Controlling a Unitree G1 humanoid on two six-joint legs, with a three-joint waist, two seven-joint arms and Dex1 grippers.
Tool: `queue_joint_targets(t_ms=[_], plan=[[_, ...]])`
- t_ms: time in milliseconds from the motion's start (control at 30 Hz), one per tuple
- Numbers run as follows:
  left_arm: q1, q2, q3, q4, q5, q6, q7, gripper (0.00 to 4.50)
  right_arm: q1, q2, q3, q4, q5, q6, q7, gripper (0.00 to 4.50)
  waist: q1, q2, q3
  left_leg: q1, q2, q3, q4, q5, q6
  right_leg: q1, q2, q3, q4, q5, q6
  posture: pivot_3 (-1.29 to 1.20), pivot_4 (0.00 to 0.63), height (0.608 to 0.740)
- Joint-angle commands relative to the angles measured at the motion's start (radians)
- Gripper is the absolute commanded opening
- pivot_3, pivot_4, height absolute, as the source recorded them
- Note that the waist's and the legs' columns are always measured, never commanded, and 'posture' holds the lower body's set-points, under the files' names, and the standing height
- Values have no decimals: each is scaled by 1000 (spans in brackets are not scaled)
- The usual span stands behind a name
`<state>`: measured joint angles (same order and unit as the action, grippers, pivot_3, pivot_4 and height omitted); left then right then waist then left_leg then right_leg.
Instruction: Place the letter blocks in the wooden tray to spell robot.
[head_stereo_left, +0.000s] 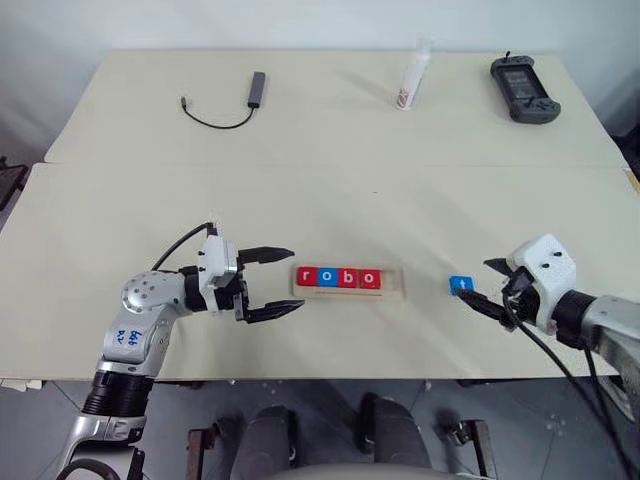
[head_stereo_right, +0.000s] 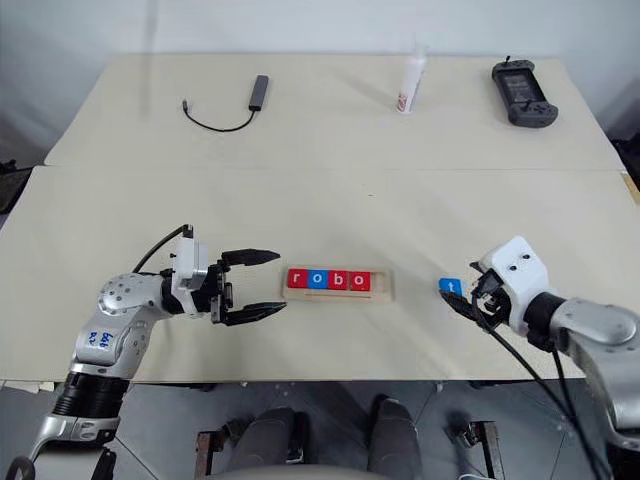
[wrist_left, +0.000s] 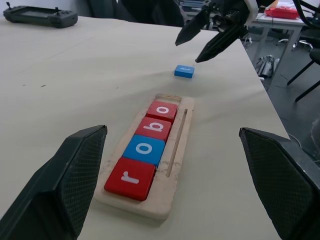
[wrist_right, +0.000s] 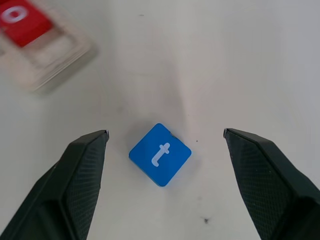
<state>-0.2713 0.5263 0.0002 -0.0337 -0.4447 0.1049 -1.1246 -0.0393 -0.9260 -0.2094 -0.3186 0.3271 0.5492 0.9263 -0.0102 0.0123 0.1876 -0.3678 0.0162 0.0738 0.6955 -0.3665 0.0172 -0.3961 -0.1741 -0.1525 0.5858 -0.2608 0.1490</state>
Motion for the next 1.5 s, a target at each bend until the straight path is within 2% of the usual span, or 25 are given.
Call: queue_joint_targets(t_ms=[33, 233, 333, 500, 533, 733, 800, 967, 1333, 1500], plan=[[24, 8, 19, -52, -7, -10, 15, 4500, -109, -66, 85, 239, -50, -240, 218, 3854, 0, 0, 0, 0, 0, 0, 1, 0, 0, 0, 0, 0, 0, 0, 0, 0, 150, 740], [57, 13, 22, -100, -11, -1, 36, 4500, -299, -69, 247, 557, -156, -429, 382, 3854, 11, 0, 0, -1, 0, -1, 3, 0, 0, 0, 0, -1, 1, 0, 0, 0, 150, 740], [71, 18, 30, -119, -12, 3, 47, 4500, -358, -46, 285, 634, -177, -466, 404, 3273, 11, -1, 0, -1, 1, -2, 4, 0, 0, 2, 0, -3, 0, 0, 0, 0, 150, 740], [80, 26, 40, -136, -14, 11, 61, 4500, -399, -24, 306, 664, -176, -489, 438, 1516, 9, -1, 0, 0, 1, -3, 4, 0, -1, 3, 0, -3, 0, 0, 0, 0, 150, 740], [81, 28, 41, -138, -16, 12, 62, 4500, -407, -18, 302, 663, -175, -494, 434, 1454, 9, -1, 0, 0, 1, -3, 4, 0, -1, 3, 0, -3, 0, 0, 0, 0, 150, 740], [84, 34, 43, -142, -17, 13, 67, 4500, -484, 21, 304, 483, -117, -351, 444, 1457, 7, 1, 1, -1, 1, -3, 4, 1, -1, 2, 0, -3, 1, 0, 0, 0, 150, 740], [82, 30, 40, -142, -16, 14, 71, 4500, -519, 46, 336, 416, -129, -252, 413, 1457, 7, 1, 1, -1, 2, -3, 4, 1, -1, 2, 0, -3, 1, 0, 0, 0, 150, 740], [89, 29, 38, -152, -17, 15, 78, 4500, -587, 109, 406, 363, -170, -142, 362, 1457, 16, 1, 1, -2, 1, -5, 4, 1, -1, 2, 0, -4, 1, 0, 0, 0, 150, 740], [125, 31, 58, -178, -17, 10, 110, 4500, -592, 134, 481, 357, -198, -147, 380, 1457, 25, 1, 1, -3, 1, -5, 4, 1, -1, 2, 0, -4, 0, 0, 0, 0, 150, 740], [132, 29, 59, -182, -15, 7, 119, 4500, -597, 124, 482, 345, -191, -128, 404, 3139, 24, 1, 1, -2, 1, -4, 4, 0, -1, 2, 0, -4, 0, 0, 0, 0, 150, 740]])
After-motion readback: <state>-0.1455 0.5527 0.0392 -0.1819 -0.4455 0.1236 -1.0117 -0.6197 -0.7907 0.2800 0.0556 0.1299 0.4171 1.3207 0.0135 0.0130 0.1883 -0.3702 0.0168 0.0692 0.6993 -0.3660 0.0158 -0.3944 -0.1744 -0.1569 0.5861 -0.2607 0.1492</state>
